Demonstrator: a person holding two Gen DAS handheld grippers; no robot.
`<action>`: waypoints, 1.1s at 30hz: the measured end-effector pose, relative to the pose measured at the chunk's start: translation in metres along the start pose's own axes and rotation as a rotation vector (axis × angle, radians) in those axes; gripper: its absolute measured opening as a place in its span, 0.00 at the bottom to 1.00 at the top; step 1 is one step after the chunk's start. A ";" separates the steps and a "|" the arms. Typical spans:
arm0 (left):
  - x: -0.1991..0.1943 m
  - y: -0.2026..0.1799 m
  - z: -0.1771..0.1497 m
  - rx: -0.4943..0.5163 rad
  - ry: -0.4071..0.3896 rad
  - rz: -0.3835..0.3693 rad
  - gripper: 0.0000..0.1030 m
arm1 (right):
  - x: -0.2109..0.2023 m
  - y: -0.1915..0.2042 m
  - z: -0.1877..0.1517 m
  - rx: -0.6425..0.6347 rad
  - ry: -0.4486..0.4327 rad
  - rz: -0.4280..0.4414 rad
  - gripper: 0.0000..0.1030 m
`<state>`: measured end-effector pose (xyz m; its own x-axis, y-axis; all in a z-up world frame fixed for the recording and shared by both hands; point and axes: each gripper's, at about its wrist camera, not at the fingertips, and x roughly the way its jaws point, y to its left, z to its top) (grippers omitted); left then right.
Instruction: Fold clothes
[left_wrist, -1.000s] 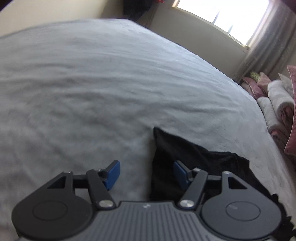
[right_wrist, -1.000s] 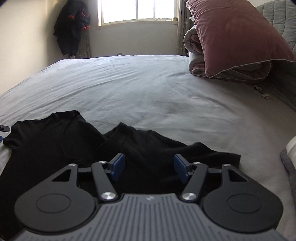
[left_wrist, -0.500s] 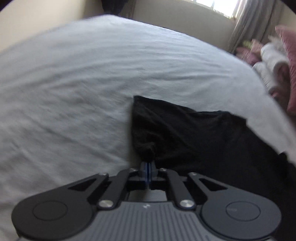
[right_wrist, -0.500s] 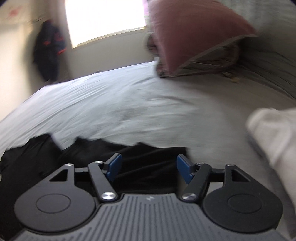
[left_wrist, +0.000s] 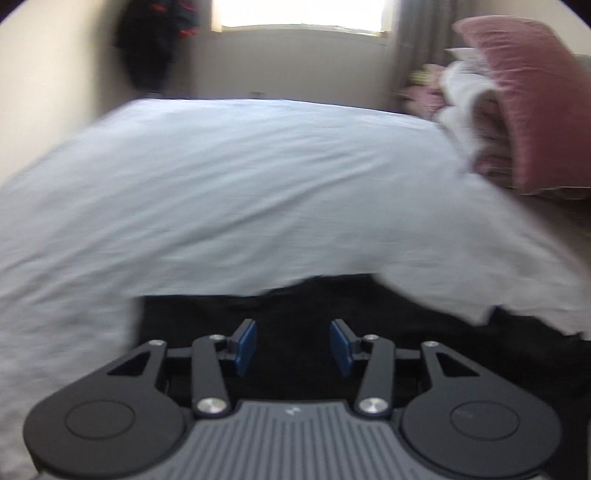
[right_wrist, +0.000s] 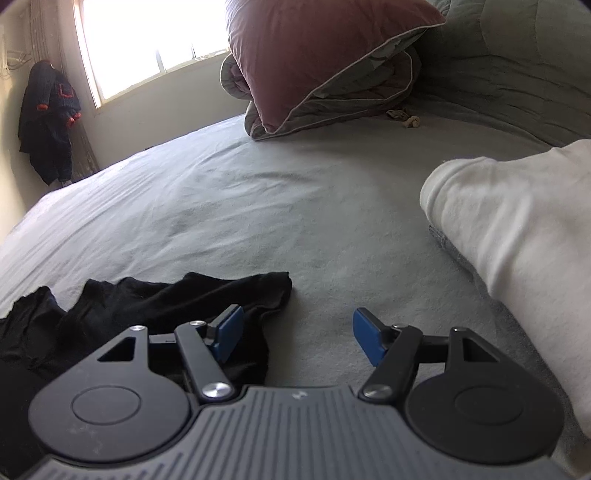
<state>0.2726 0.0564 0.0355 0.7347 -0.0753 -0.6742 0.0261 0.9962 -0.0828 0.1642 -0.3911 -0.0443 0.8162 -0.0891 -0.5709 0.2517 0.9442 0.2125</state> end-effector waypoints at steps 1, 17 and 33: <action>0.009 -0.012 0.003 0.000 0.012 -0.062 0.48 | 0.002 -0.001 -0.001 -0.002 -0.001 -0.004 0.67; 0.115 -0.118 0.004 0.031 0.099 -0.492 0.54 | 0.024 0.000 -0.001 0.034 -0.101 0.016 0.63; 0.100 -0.141 0.017 0.130 -0.064 -0.536 0.02 | 0.014 -0.005 0.007 0.127 -0.239 0.041 0.03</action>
<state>0.3537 -0.0905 -0.0074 0.6351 -0.5748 -0.5159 0.4888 0.8163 -0.3078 0.1781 -0.3995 -0.0479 0.9228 -0.1380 -0.3597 0.2668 0.9025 0.3381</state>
